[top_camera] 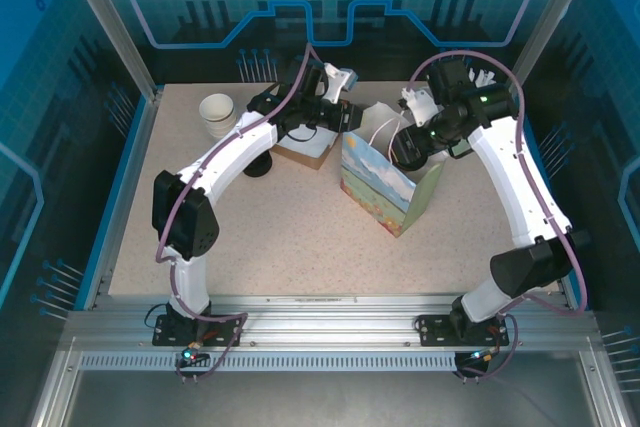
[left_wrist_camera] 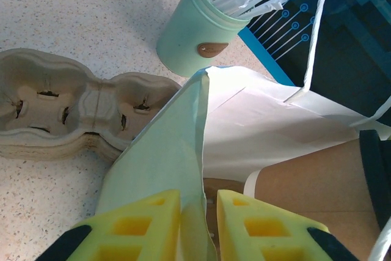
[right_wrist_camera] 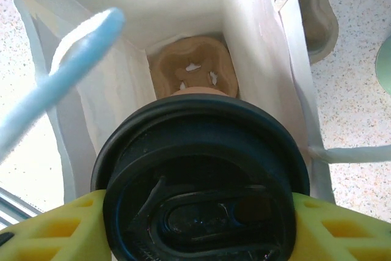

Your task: Pack the takeout coffee

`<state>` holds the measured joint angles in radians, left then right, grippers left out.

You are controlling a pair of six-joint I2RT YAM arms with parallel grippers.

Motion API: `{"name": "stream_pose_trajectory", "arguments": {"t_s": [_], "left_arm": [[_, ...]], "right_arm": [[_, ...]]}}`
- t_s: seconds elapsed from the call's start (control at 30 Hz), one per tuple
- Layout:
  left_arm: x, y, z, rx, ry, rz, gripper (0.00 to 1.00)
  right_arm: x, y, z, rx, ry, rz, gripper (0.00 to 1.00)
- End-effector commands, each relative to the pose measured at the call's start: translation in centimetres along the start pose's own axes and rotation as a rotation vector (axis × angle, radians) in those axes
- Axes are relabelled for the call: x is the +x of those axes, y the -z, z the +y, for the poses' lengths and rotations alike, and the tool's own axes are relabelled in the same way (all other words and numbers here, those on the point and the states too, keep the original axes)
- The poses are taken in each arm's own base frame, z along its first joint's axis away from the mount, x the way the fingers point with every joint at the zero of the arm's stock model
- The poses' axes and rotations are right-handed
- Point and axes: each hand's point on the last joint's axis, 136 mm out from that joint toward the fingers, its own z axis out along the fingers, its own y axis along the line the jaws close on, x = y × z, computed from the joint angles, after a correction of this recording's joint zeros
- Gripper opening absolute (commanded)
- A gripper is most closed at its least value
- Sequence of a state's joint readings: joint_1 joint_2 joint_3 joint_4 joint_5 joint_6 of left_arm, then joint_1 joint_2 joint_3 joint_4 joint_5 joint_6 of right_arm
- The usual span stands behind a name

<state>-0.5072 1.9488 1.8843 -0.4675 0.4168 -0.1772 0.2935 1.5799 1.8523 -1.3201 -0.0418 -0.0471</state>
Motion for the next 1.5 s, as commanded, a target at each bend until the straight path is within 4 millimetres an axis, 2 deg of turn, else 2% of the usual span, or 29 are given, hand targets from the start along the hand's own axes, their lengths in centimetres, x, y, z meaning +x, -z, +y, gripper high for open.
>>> {"name": "stream_pose_trajectory", "arguments": {"t_s": [0.0, 0.57, 0.9, 1.27, 1.47], "left_arm": [[-0.5, 0.2, -0.9, 0.018, -0.038, -0.002, 0.23], [-0.4, 0.1, -0.8, 0.017, -0.049, 0.001, 0.13], [-0.1, -0.1, -0.6, 0.022, -0.041, 0.006, 0.06], [-0.4, 0.3, -1.0, 0.025, -0.053, -0.006, 0.04], [-0.2, 0.3, -0.8, 0.021, -0.053, -0.004, 0.04]], "right_arm": [[0.3, -0.3, 0.3, -0.003, 0.025, 0.034, 0.4], [0.7, -2.0, 0.6, 0.011, 0.062, 0.115, 0.39], [0.8, -3.3, 1.4, -0.051, 0.055, 0.125, 0.38], [2.3, -4.5, 0.5, 0.008, 0.058, 0.211, 0.38], [2.0, -4.3, 1.0, -0.02, 0.053, 0.191, 0.38]]}}
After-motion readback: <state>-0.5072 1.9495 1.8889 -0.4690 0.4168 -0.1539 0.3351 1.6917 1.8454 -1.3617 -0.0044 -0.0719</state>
